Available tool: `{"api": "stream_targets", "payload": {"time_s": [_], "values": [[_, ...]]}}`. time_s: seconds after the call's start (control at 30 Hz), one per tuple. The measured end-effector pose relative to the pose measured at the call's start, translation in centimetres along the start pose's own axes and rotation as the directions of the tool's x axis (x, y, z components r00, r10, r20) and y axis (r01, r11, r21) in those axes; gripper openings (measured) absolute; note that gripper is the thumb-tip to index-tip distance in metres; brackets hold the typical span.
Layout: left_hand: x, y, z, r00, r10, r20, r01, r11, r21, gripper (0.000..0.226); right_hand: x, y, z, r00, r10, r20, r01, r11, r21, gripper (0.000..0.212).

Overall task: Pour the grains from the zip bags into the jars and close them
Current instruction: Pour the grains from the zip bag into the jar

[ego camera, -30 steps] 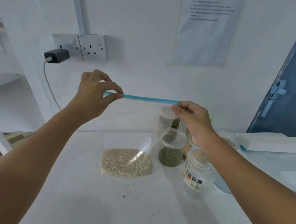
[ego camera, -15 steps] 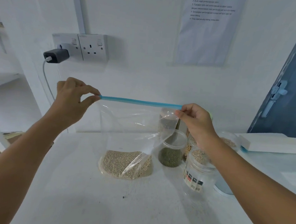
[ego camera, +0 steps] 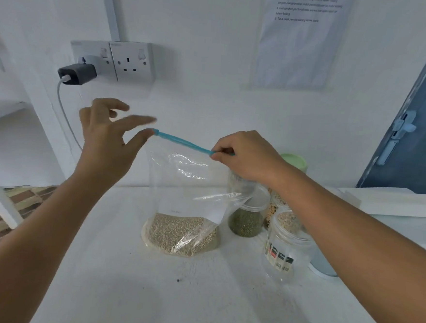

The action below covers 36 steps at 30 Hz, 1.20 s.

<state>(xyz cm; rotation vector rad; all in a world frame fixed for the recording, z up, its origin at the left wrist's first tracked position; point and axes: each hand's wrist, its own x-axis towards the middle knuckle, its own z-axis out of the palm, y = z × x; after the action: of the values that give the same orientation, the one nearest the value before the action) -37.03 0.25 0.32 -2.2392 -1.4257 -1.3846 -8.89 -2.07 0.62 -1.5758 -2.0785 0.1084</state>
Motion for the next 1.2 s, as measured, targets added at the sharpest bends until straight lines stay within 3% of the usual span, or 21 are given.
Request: {"api": "stream_targets", "payload": {"time_s": [0.07, 0.13, 0.2, 0.27, 0.33, 0.47, 0.57, 0.77, 0.87, 1.0, 1.2], "values": [[-2.0, 1.6, -0.1, 0.992, -0.088, -0.085, 0.084, 0.995, -0.051, 0.038, -0.1, -0.1, 0.2, 0.999, 0.029, -0.018, -0.027, 0.995, 0.093, 0.009], [-4.4, 3.6, 0.1, 0.982, -0.15, -0.116, 0.132, 0.979, -0.154, 0.026, -0.3, -0.4, 0.2, 0.998, 0.062, -0.024, -0.057, 0.984, 0.169, 0.008], [-6.2, 5.8, 0.6, 0.972, -0.236, -0.006, 0.225, 0.932, -0.285, 0.017, -0.5, -0.6, 0.0, 0.997, 0.079, -0.018, -0.073, 0.971, 0.227, 0.009], [-7.2, 7.7, 1.5, 0.907, -0.352, 0.231, 0.42, 0.802, -0.425, 0.026, -0.7, -0.8, -0.3, 0.996, 0.087, -0.01, -0.082, 0.961, 0.266, 0.011], [-7.3, 8.8, 2.4, 0.817, -0.44, 0.374, 0.576, 0.654, -0.489, 0.035, -1.0, -1.1, -0.5, 0.996, 0.089, 0.01, -0.088, 0.95, 0.299, 0.014], [-6.1, 8.8, 3.4, 0.644, -0.614, 0.456, 0.746, 0.371, -0.554, 0.045, -1.7, -2.0, -0.8, 0.995, 0.08, 0.057, -0.094, 0.938, 0.333, 0.019], [-5.5, 8.6, 3.6, 0.573, -0.667, 0.476, 0.759, 0.212, -0.616, 0.043, -2.0, -2.7, -1.1, 0.991, 0.083, 0.102, -0.115, 0.923, 0.368, 0.02], [-4.8, 8.5, 3.3, 0.568, -0.674, 0.472, 0.749, 0.184, -0.637, 0.016, -2.2, -3.6, -1.7, 0.983, 0.078, 0.166, -0.145, 0.888, 0.437, 0.021], [-5.1, 8.1, 2.8, 0.619, -0.65, 0.441, 0.722, 0.252, -0.644, 0.025, -1.9, -3.7, -1.9, 0.975, 0.109, 0.194, -0.201, 0.806, 0.557, 0.023], [-5.4, 6.7, 1.9, 0.674, -0.61, 0.417, 0.691, 0.32, -0.649, 0.034, -0.9, -3.4, -1.9, 0.98, 0.157, 0.12, -0.198, 0.727, 0.657, 0.025], [-2.1, 4.7, 0.1, 0.647, -0.634, 0.424, 0.619, 0.112, -0.778, 0.036, 0.0, -3.8, -1.7, 0.959, 0.279, -0.053, -0.171, 0.719, 0.673, 0.023]]}}
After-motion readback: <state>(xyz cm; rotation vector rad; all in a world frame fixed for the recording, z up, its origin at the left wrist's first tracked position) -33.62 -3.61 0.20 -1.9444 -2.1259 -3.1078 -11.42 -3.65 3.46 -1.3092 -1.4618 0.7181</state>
